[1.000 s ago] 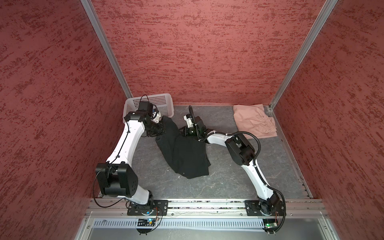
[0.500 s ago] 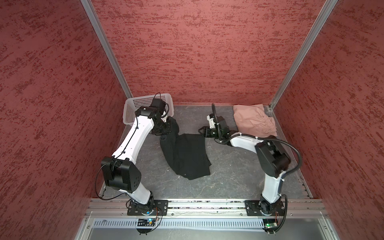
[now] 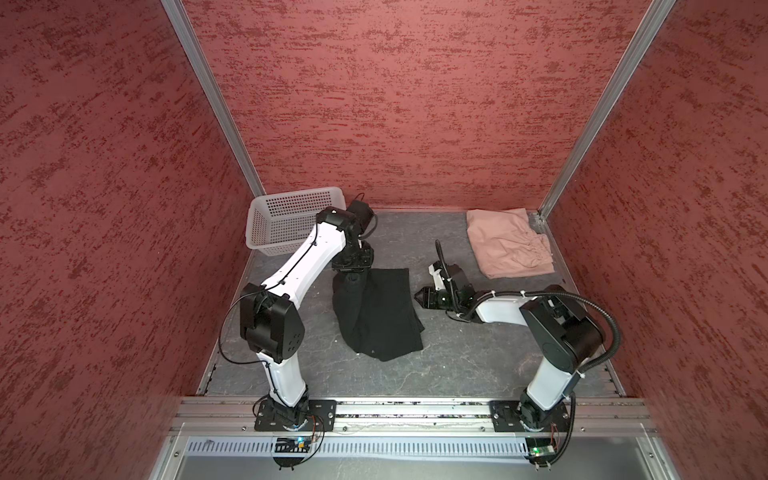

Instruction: Fold and stack the shorts

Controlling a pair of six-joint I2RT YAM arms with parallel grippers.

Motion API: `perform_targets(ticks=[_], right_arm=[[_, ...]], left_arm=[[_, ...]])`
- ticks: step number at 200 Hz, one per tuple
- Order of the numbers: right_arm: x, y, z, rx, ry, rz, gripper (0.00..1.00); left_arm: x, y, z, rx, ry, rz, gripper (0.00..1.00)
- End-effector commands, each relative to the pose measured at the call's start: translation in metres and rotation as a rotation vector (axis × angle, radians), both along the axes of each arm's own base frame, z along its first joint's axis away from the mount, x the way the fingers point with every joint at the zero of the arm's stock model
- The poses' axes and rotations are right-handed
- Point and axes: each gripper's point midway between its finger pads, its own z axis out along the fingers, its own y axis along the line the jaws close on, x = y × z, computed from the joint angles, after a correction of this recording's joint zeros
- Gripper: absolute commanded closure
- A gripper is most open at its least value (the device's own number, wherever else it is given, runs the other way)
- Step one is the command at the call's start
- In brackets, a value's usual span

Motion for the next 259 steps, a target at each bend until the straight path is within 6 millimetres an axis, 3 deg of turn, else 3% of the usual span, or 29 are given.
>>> perform_targets(ticks=[1, 36, 51, 69, 84, 94, 96, 99, 102, 138, 167, 186, 207, 233, 259], right_arm=[[0.010, 0.014, 0.006, 0.065, -0.040, 0.007, 0.51], [0.016, 0.022, 0.005, 0.120, -0.048, -0.001, 0.53], [0.019, 0.025, 0.005, 0.146, -0.047, -0.004, 0.52], [0.019, 0.028, 0.004, 0.156, -0.044, -0.001, 0.51], [0.019, 0.025, 0.003, 0.142, -0.041, -0.008, 0.49], [0.019, 0.020, 0.001, 0.119, -0.041, -0.016, 0.47], [0.020, 0.020, 0.002, 0.116, -0.045, -0.016, 0.46], [0.021, 0.017, 0.002, 0.106, -0.044, -0.022, 0.45], [0.021, 0.015, 0.003, 0.097, -0.047, -0.026, 0.44], [0.027, -0.038, 0.024, -0.063, -0.089, -0.126, 0.29], [0.018, -0.082, 0.058, -0.126, -0.141, -0.176, 0.28], [-0.001, -0.064, 0.096, -0.025, -0.201, -0.051, 0.26], [-0.034, -0.034, 0.121, 0.173, -0.163, 0.097, 0.26], [-0.061, -0.024, 0.107, 0.144, -0.076, 0.140, 0.22], [-0.065, -0.016, 0.087, 0.081, -0.050, 0.175, 0.16]], left_arm=[[-0.010, -0.022, -0.011, -0.011, 0.059, 0.044, 0.99], [-0.015, -0.059, -0.020, -0.014, 0.081, 0.017, 0.99], [-0.015, -0.077, -0.022, -0.027, 0.080, 0.004, 0.86], [-0.013, -0.104, -0.024, -0.105, 0.070, -0.008, 0.83], [-0.011, -0.127, -0.020, -0.200, 0.071, -0.022, 0.70], [-0.013, -0.137, -0.017, -0.221, 0.072, -0.043, 0.52], [-0.013, -0.138, -0.017, -0.218, 0.073, -0.046, 0.40], [-0.015, -0.138, -0.016, -0.212, 0.077, -0.051, 0.10], [-0.016, -0.138, -0.016, -0.202, 0.080, -0.058, 0.01], [-0.022, -0.123, -0.014, -0.101, 0.075, -0.090, 0.01], [-0.002, -0.120, 0.033, -0.159, -0.064, -0.102, 0.01], [0.004, -0.106, 0.063, -0.158, -0.165, -0.121, 0.01], [0.004, -0.068, 0.068, -0.093, -0.228, -0.081, 0.01], [-0.002, -0.024, 0.053, -0.208, -0.251, 0.031, 0.01], [-0.014, 0.011, 0.050, -0.323, -0.347, 0.125, 0.01]])
